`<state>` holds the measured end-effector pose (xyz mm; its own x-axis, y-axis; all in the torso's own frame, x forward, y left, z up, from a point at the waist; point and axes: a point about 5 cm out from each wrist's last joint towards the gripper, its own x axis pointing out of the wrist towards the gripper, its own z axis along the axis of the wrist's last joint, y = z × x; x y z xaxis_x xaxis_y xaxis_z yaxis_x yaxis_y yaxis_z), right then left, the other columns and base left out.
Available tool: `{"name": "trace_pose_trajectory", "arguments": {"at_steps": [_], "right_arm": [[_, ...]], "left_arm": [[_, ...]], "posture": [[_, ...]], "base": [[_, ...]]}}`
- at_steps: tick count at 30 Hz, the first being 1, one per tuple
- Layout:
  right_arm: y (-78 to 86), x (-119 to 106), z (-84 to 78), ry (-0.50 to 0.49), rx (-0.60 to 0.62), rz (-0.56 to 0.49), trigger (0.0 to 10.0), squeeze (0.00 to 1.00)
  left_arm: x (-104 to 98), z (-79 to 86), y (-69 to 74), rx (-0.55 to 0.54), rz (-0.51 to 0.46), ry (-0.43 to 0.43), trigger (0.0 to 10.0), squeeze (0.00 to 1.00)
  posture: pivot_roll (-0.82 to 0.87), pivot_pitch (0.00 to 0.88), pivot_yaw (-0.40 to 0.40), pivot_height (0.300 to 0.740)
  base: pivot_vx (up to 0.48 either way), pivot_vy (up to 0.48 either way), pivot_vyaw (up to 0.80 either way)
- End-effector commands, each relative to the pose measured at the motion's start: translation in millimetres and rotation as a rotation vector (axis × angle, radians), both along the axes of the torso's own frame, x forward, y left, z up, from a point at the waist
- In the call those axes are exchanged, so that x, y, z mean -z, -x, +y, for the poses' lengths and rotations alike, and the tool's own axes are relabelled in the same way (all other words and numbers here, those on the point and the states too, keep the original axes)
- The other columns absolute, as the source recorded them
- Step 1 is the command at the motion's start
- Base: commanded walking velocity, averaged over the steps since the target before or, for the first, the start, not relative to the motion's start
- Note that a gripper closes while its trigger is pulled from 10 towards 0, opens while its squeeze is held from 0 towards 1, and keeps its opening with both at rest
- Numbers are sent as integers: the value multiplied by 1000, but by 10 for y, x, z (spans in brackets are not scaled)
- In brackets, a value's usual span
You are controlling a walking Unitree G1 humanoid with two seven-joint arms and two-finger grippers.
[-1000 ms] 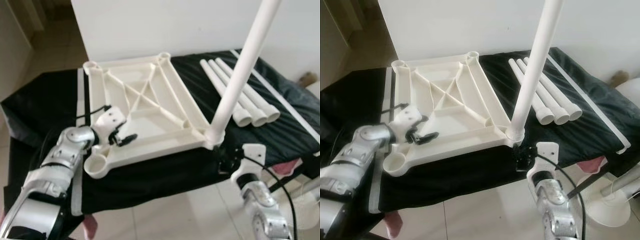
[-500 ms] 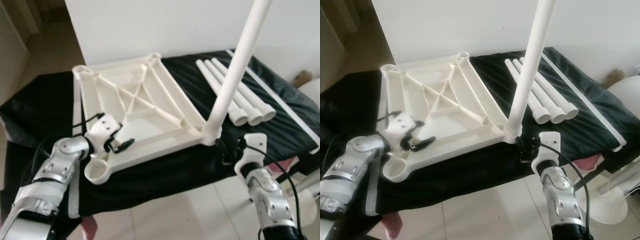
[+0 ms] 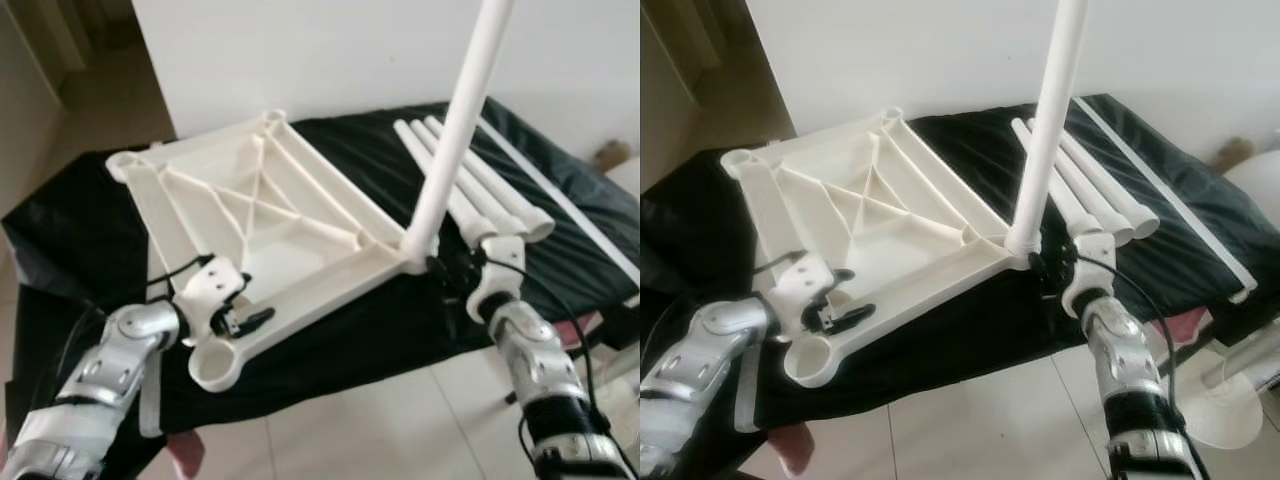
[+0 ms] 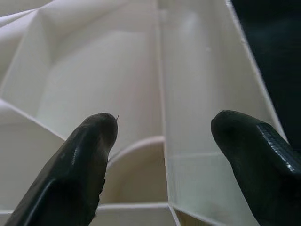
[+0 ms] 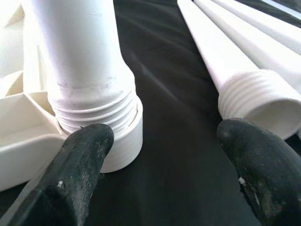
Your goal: Building children table
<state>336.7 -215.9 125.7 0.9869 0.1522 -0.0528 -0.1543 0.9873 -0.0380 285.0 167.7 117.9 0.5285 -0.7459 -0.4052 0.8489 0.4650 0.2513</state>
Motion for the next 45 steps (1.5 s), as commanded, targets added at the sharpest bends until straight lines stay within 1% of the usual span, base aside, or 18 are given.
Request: {"name": "trace_pose_trajectory", "arguments": {"at_steps": [1, 5, 8, 10, 15, 16, 19, 20, 24, 25, 27, 28, 33, 36, 38, 41, 42, 45], "right_arm": [[-74, -93, 0, -1, -10, -45, 10000, 0], [-177, -140, 22, -32, -22, -60, 10000, 0], [-205, -150, 51, -44, -34, -63, 10000, 0], [-267, -175, 114, -78, -59, -74, 10000, 0], [-314, -203, 167, -77, -77, -87, 10000, 0], [-322, -214, 177, -76, -85, -94, 10000, 0], [-298, -229, 160, -77, -98, -128, 10000, 0], [-298, -229, 160, -77, -98, -128, 10000, 0], [-240, -223, 105, -75, -88, -167, 10000, 0], [-240, -223, 105, -75, -88, -167, 10000, 0], [-209, -229, 85, -82, -77, -194, 10000, 0], [-209, -229, 85, -82, -77, -194, 10000, 0], [-126, -215, 73, -95, -37, -235, 10000, 0], [3, -105, 139, -152, 26, -233, 10000, 0], [3, -105, 139, -152, 26, -233, 10000, 0], [69, -10, 223, -184, 76, -204, 10000, 0], [69, -10, 223, -184, 76, -204, 10000, 0], [120, 76, 314, -201, 141, -180, 10000, 0]], "left_arm": [[328, -56, 285, 174, 265, -32, 10000, 0], [316, -148, 396, 203, 286, -10, 10000, 0], [305, -181, 424, 213, 295, 2, 10000, 0], [264, -271, 484, 242, 312, 37, 10000, 0], [205, -347, 466, 240, 288, 68, 10000, 0], [149, -348, 430, 217, 269, 94, 10000, 0], [2, -199, 250, 93, 175, 126, 10000, 0], [2, -199, 250, 93, 175, 126, 10000, 0], [-165, 81, 8, -70, 68, 132, 10000, 0], [-165, 81, 8, -70, 68, 132, 10000, 0], [-291, 212, -83, -128, 21, 146, 10000, 0], [-291, 212, -83, -128, 21, 146, 10000, 0], [-413, 384, -160, -190, -21, 134, 10000, 0], [-441, 569, -146, -214, -35, 78, 10000, 0], [-441, 569, -146, -214, -35, 78, 10000, 0], [-427, 675, -154, -240, -66, 4, 10000, 0], [-427, 675, -154, -240, -66, 4, 10000, 0], [-360, 726, -130, -244, -82, -86, 10000, 0]], "posture": [[10, 30, 0, 740], [9, 37, 2, 740], [11, 39, 3, 740], [17, 42, 1, 740], [23, 41, 0, 740], [31, 42, -9, 740], [39, 47, -18, 740], [39, 47, -18, 740], [33, 51, -16, 740], [33, 51, -16, 740], [32, 54, -16, 740], [32, 54, -16, 740], [36, 60, -12, 740], [38, 61, -13, 740], [38, 61, -13, 740], [54, 63, -25, 740], [54, 63, -25, 740], [56, 59, -27, 740]], "base": [[0, 0, 0], [0, 0, 0], [0, 0, 0], [0, 0, 0], [0, 0, 0], [0, 0, 0], [0, 0, 0], [0, 0, 0], [0, 0, 0], [0, 0, 0], [0, 0, 0], [0, 0, 0], [0, 0, 0], [0, 0, 0], [0, 0, 0], [0, 0, 0], [0, 0, 0], [0, 0, 0]]}}
